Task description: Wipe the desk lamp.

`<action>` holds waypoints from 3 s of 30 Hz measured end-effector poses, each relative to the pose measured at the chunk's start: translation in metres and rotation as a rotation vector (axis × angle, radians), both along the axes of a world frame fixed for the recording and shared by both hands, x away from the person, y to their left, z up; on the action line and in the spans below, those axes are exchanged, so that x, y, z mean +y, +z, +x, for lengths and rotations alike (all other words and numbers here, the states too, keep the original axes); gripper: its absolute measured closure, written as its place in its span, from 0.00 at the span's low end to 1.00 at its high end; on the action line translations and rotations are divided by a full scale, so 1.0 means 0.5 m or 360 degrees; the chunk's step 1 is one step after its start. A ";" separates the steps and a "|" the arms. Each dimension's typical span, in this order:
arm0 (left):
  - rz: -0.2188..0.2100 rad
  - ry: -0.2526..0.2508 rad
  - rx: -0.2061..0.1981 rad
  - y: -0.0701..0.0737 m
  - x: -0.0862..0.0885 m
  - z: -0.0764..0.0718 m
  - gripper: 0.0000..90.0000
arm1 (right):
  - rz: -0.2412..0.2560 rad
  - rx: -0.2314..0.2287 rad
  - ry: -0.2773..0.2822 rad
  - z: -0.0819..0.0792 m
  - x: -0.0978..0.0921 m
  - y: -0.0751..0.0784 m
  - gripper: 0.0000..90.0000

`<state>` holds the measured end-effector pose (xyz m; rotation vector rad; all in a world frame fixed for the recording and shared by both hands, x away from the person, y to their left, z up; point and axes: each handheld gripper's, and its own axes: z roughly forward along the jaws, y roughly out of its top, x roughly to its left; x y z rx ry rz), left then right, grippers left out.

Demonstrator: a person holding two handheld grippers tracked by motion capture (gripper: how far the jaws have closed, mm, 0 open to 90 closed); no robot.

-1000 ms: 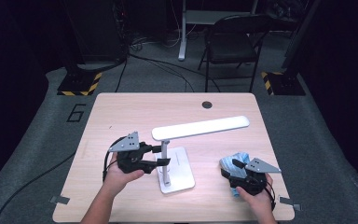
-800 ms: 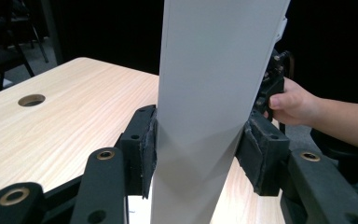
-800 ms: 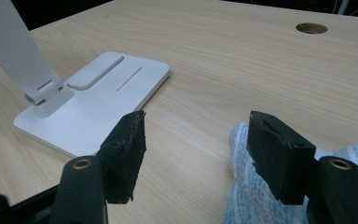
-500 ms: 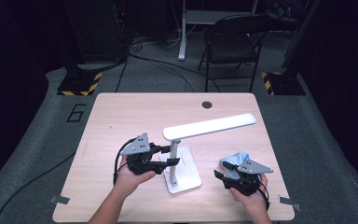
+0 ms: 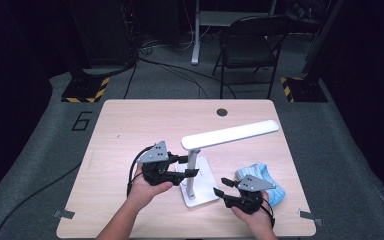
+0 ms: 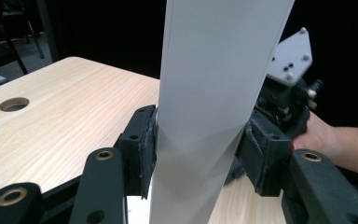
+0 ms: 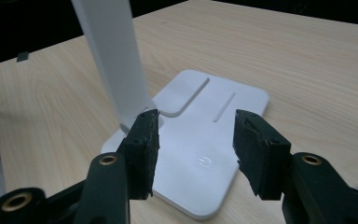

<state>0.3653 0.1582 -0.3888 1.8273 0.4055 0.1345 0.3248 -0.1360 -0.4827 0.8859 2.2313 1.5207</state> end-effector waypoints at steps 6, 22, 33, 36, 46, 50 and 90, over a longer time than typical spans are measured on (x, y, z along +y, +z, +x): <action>0.0000 0.0011 0.0005 0.000 -0.010 0.008 0.56 | -0.0036 0.0016 0.0076 0.005 0.040 -0.007 0.56; 0.0045 0.0001 0.0043 0.009 -0.020 0.032 0.48 | -0.0080 -0.0007 0.0187 0.022 0.114 -0.007 0.55; 0.0032 -0.0115 0.0061 -0.001 -0.030 0.037 0.49 | -0.0065 0.0021 0.0195 0.046 0.120 -0.012 0.65; 0.0031 -0.0115 0.0064 0.000 -0.027 0.035 0.50 | -0.0069 0.0046 0.0231 0.048 0.115 -0.011 0.67; 0.0006 -0.0113 0.0079 -0.004 -0.021 0.025 0.52 | -0.0060 0.0074 0.0243 0.045 0.103 -0.009 0.68; 0.0002 -0.0120 0.0067 -0.006 -0.022 0.018 0.54 | -0.0043 0.0081 0.0250 0.040 0.089 -0.011 0.68; 0.0078 -0.0082 0.0094 -0.016 -0.053 0.034 0.75 | 0.0006 0.0179 0.0140 0.056 0.038 -0.019 0.73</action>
